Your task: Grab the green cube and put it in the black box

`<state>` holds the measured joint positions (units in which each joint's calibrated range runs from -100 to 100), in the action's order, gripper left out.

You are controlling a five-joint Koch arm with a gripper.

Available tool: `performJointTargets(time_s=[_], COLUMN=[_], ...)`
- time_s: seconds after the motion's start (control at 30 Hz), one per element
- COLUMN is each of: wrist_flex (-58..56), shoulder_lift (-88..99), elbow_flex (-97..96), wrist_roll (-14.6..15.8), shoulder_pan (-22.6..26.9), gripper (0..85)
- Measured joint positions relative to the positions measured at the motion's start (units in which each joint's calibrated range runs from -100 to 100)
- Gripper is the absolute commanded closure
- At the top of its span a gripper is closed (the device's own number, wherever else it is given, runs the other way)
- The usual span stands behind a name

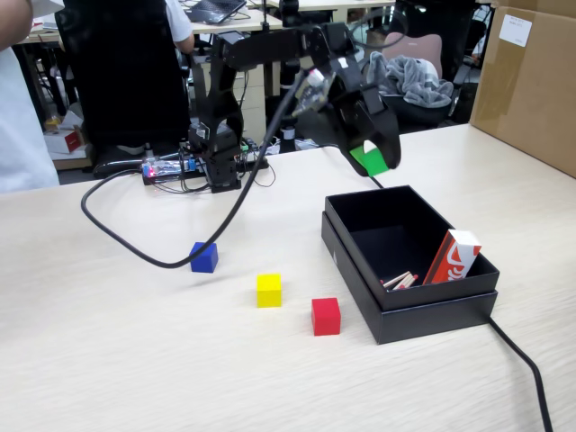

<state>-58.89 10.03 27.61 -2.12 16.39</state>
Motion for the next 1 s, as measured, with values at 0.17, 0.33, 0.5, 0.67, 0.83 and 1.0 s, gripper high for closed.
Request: performJointTargets(time_s=[0.17,0.33,0.5,0.67,0.83,1.0], wrist_flex=[0.23,0.31,1.01,1.55,1.55,1.55], shoulder_lift=[-11.13,-22.91,-28.22,-30.16,-30.16,-29.9], elbow_flex=[0.18,4.29,4.93,4.75,4.56,3.1], wrist_roll=[1.17,2.34,2.39,2.39,2.39,2.34], shoulder_pan=[0.0,0.05,0.05,0.05,0.05,0.05], gripper=[84.6,84.5,84.5,71.0,58.5,38.8])
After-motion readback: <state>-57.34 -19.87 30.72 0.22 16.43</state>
